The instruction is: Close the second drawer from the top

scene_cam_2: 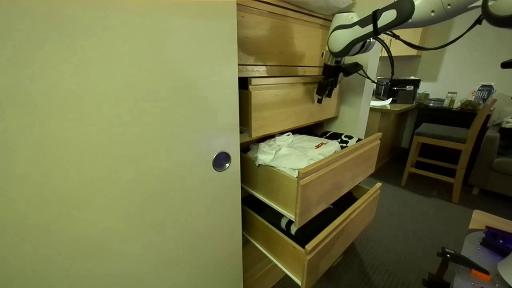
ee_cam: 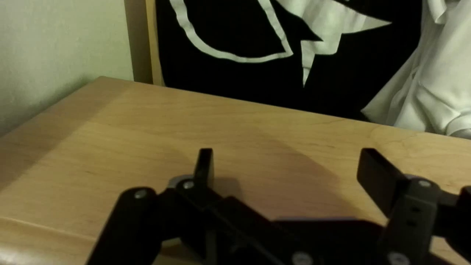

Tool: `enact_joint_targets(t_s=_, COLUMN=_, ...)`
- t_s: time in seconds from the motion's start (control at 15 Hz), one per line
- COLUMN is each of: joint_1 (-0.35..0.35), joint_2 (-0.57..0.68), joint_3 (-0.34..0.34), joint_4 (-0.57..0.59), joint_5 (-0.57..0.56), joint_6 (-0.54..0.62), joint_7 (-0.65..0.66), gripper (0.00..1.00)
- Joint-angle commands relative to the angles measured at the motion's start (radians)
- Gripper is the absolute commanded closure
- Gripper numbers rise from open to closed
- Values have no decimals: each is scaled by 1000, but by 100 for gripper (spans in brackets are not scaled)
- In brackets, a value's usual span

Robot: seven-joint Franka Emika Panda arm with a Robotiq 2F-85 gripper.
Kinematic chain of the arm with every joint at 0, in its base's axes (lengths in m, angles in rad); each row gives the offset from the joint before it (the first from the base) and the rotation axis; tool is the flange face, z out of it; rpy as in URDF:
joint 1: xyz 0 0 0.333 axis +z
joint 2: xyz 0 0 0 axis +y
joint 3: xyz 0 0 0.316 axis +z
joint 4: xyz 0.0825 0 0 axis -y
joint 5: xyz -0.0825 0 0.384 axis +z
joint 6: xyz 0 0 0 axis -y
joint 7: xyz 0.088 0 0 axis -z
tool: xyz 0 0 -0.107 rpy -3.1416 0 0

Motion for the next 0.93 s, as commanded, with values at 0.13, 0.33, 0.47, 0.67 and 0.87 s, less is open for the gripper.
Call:
enact_joint_targets(t_s=0.13, joint_1=-46, joint_2=137, joint_3=45, joint_4=187, joint_5=46, joint_6=1, joint_7=-47, gripper=0)
enact_joint_targets(t_s=0.33, joint_1=-60, joint_2=200, joint_3=60, joint_4=273, joint_5=56, joint_6=-7, joint_7=-48, gripper=0)
enact_joint_targets(t_s=0.47, joint_1=-70, joint_2=234, joint_3=68, joint_4=322, joint_5=63, joint_6=-20, joint_7=-51, gripper=0)
enact_joint_targets(t_s=0.67, joint_1=-83, joint_2=224, joint_3=75, joint_4=312, joint_5=63, joint_6=-57, joint_7=-53, gripper=0)
enact_joint_targets(t_s=0.87, joint_1=-99, joint_2=144, joint_3=76, joint_4=211, joint_5=70, joint_6=-109, joint_7=-62, gripper=0)
